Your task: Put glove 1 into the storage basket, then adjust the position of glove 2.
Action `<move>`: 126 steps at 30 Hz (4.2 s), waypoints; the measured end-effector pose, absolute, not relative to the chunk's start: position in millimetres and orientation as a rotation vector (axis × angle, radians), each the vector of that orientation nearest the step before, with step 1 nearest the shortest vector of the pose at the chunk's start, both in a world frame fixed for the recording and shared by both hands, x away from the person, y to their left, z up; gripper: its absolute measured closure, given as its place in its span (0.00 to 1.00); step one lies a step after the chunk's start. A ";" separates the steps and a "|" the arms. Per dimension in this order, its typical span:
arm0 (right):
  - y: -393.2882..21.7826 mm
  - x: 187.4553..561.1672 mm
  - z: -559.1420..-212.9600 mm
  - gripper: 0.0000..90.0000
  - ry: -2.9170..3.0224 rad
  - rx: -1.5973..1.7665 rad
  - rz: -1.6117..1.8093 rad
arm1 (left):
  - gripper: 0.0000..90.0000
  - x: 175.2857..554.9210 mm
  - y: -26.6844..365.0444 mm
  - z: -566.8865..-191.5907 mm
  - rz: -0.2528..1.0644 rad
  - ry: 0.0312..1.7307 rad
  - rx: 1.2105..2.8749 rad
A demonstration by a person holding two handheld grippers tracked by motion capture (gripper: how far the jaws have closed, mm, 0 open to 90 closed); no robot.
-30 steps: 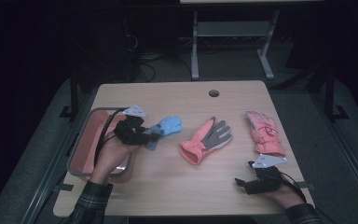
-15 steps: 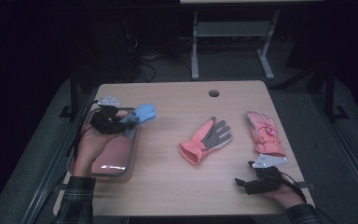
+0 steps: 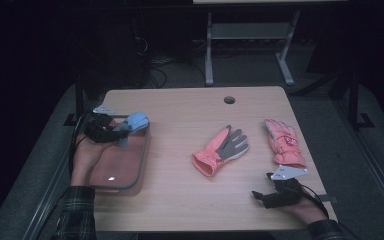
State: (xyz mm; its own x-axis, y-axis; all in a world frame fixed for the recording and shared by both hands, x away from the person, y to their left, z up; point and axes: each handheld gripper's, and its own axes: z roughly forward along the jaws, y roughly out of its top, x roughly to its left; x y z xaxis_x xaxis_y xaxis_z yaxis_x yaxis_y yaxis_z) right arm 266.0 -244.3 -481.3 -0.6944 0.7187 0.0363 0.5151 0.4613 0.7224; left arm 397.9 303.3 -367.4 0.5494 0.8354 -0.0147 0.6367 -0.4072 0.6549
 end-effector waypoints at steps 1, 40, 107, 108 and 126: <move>-244.2 266.0 -481.4 0.14 2.439 1.058 1.065 | 0.79 399.4 304.7 -371.3 0.418 1.186 2.184; -244.3 266.6 -481.5 0.14 2.439 1.055 1.065 | 0.17 408.1 306.9 -396.5 0.364 1.287 2.197; -242.7 266.9 -475.9 0.24 2.446 1.068 1.025 | 0.15 276.3 138.3 -460.1 0.248 0.719 2.349; -242.5 267.0 -474.8 0.26 2.445 1.066 1.030 | 0.15 275.8 138.7 -461.6 0.241 0.724 2.350; -204.9 297.0 -436.4 1.00 2.459 1.034 1.219 | 0.14 271.2 153.1 -476.2 0.279 0.658 2.269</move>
State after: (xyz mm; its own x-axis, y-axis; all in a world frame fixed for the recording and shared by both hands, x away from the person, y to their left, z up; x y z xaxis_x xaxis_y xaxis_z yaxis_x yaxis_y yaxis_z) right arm 297.0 -204.9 -436.4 -0.7324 0.6709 0.1159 0.4984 0.4122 0.7627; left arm 271.2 153.1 -476.2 0.8444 0.5358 0.0019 0.3734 -0.5910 0.7150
